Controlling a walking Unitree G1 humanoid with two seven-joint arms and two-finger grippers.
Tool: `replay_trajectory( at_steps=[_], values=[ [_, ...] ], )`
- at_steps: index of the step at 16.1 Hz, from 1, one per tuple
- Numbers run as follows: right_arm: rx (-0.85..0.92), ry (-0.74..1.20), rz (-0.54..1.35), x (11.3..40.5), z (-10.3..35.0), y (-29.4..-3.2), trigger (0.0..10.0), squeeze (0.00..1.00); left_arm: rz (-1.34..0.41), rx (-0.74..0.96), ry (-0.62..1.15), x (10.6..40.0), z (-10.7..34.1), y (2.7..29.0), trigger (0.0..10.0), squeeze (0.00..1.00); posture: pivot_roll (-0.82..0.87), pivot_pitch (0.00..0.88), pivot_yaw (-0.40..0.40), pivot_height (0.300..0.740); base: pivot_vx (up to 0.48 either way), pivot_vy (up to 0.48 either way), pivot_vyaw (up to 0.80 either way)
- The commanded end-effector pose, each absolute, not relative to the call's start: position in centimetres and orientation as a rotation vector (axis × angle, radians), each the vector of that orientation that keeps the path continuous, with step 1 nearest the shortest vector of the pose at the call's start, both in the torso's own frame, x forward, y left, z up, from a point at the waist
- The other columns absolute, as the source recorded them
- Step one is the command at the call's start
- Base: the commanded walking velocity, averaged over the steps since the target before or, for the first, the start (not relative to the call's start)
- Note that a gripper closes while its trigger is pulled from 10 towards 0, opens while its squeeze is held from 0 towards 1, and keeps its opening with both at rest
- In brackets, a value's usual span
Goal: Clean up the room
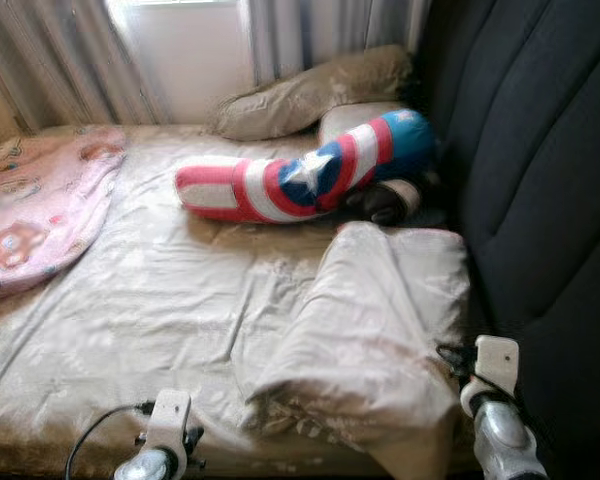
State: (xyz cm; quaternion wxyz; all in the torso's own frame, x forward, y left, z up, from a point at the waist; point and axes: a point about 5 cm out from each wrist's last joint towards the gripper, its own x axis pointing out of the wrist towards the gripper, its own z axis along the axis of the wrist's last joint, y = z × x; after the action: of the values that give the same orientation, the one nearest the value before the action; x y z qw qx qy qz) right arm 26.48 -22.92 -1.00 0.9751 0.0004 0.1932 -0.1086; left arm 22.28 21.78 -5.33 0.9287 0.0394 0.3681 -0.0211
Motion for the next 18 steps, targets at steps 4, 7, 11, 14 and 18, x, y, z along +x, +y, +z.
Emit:
replay_trajectory(
  at_steps=[4, 7, 11, 14, 18],
  values=[
    [-0.006, 0.406, -0.215, 26.34, -1.22, -22.84, 10.0, 0.0, -0.045, 0.071, 0.746, 22.47, -5.2, 21.75, 10.0, 0.0, -0.11, 0.0, 0.018, 0.697, 0.392, 0.0, 0.0],
    [-0.002, 0.41, -0.227, 26.35, -1.27, -22.73, 10.0, 0.0, -0.04, 0.066, 0.742, 22.54, -5.14, 21.81, 10.0, 0.0, -0.11, 0.0, 0.02, 0.697, 0.374, 0.0, 0.0],
    [0.007, 0.434, -0.25, 26.28, -1.47, -22.76, 10.0, 0.0, -0.045, 0.071, 0.745, 22.44, -5.21, 21.77, 10.0, 0.0, -0.11, 0.0, 0.021, 0.697, 0.348, 0.0, -0.33],
    [0.002, 0.417, -0.254, 26.25, -1.34, -22.91, 10.0, 0.0, -0.049, 0.071, 0.746, 22.41, -5.23, 21.72, 10.0, 0.0, -0.11, 0.0, 0.022, 0.697, 0.0, 0.0, -0.22],
    [-0.003, 0.437, -0.259, 25.84, -1.66, -23.17, 10.0, 0.0, -0.048, 0.07, 0.742, 22.49, -5.16, 21.81, 10.0, 0.0, -0.11, 0.0, 0.023, 0.697, 0.0, 0.0, 0.0]
  ],
)
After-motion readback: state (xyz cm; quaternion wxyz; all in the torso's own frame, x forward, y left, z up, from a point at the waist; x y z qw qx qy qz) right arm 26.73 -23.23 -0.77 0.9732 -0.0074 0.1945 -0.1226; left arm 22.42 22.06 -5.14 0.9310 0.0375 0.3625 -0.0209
